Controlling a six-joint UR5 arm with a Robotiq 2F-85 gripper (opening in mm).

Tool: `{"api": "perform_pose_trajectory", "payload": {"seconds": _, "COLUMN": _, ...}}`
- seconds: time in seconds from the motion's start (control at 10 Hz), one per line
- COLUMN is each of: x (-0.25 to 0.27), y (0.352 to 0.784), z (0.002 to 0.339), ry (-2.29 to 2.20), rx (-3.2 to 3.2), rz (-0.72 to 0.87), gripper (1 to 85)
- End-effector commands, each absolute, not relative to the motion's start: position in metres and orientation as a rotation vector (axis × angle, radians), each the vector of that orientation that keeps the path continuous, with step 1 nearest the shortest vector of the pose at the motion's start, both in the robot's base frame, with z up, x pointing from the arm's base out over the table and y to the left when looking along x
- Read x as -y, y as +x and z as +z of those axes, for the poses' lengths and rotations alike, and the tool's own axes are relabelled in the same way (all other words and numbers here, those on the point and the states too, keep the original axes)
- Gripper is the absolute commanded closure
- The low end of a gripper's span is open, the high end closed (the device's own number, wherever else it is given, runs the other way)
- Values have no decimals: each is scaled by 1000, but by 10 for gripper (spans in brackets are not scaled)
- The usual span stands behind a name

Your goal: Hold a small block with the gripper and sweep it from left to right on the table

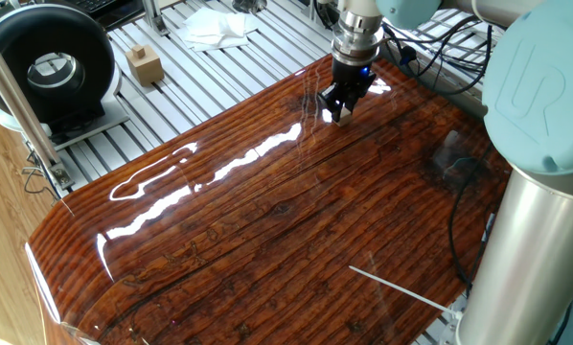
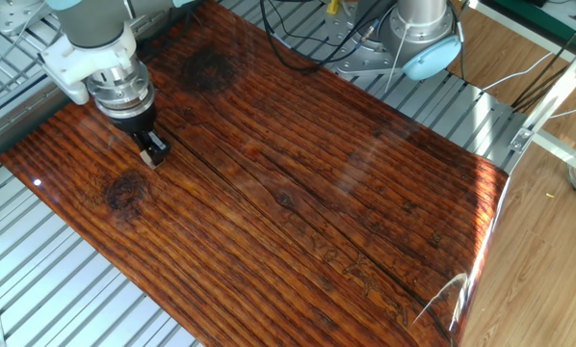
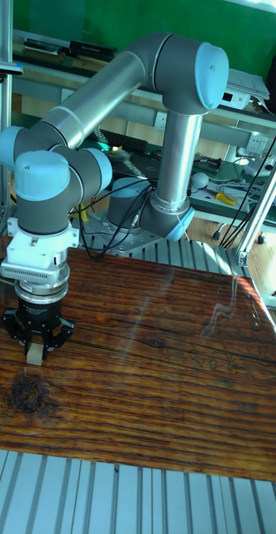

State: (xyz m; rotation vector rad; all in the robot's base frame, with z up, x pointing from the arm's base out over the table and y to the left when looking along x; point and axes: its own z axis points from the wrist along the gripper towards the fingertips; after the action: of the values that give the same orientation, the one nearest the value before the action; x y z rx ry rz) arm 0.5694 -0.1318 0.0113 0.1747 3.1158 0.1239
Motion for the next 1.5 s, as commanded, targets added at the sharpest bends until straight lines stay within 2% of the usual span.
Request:
{"api": "perform_pose_trajectory", "payload": {"seconds": 0.0, "x": 129, "y": 571, "z": 13, "ry": 189, "rx": -3110, "rz": 145, "gripper": 847}}
{"api": "perform_pose_trajectory", "payload": {"seconds": 0.4, "x": 136, "y": 572, "z": 13, "ry": 141, "rx": -3109, "rz": 101, "gripper": 847}}
{"api": "perform_pose_trajectory", "payload": {"seconds": 1.4, "x": 137, "y": 572, "z": 14, "ry": 117, "rx": -3108, "rz": 106, "gripper": 847}}
